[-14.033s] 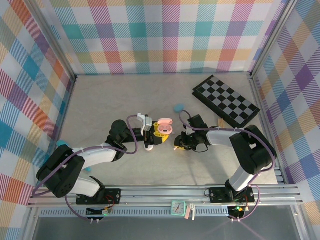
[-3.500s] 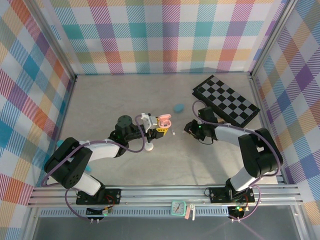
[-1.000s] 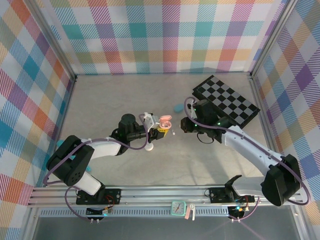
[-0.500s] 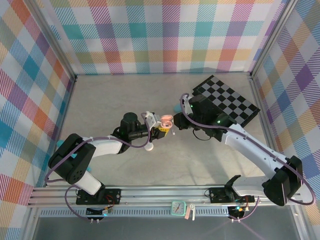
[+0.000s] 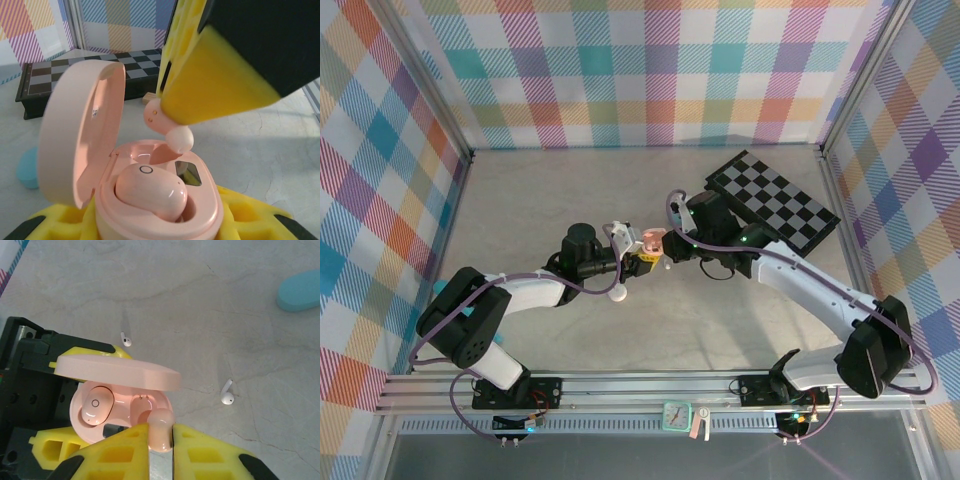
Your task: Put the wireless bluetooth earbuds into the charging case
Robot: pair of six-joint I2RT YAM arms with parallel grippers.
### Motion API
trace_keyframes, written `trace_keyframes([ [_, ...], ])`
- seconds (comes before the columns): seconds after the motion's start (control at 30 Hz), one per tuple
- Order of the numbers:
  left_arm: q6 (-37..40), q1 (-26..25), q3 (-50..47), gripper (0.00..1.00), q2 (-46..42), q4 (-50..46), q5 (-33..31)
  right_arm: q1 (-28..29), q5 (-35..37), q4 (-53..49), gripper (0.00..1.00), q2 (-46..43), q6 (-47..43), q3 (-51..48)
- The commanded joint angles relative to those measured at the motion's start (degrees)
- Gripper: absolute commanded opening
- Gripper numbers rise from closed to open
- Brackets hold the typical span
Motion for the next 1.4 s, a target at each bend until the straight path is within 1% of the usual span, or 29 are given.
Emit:
trace_keyframes([
  [0.0, 0.8, -0.5, 1.7, 0.35, -0.2, 0.5, 1.3, 0.3, -0.6, 0.1, 0.17, 0.8, -1.2, 1.8],
  [0.3, 0.8, -0.6, 1.7, 0.35, -0.5, 0.5, 1.7, 0.6, -0.7, 0.1, 0.18, 1.6, -1.9, 1.9],
  [0.53, 0.7, -0.8, 2.0, 0.35, -0.5, 0.4, 1.9, 0.8, -1.4, 0.4, 0.22, 2.6, -2.4, 2.5],
  [1.0, 0.4, -0.9, 1.9, 0.35, -0.5, 1.5, 1.7, 0.9, -1.7, 0.4, 0.28, 2.9, -2.4, 2.2],
  [1.13, 0.2, -0.9, 1.8, 0.35, -1.0, 1.7, 1.9, 0.9, -1.1, 0.3, 0.28, 3.4, -2.5, 1.9],
  [1.37, -0.4, -0.9, 1.7, 0.35, -1.0, 2.2, 1.7, 0.9, -1.9, 0.3, 0.26, 2.5, -2.7, 1.8],
])
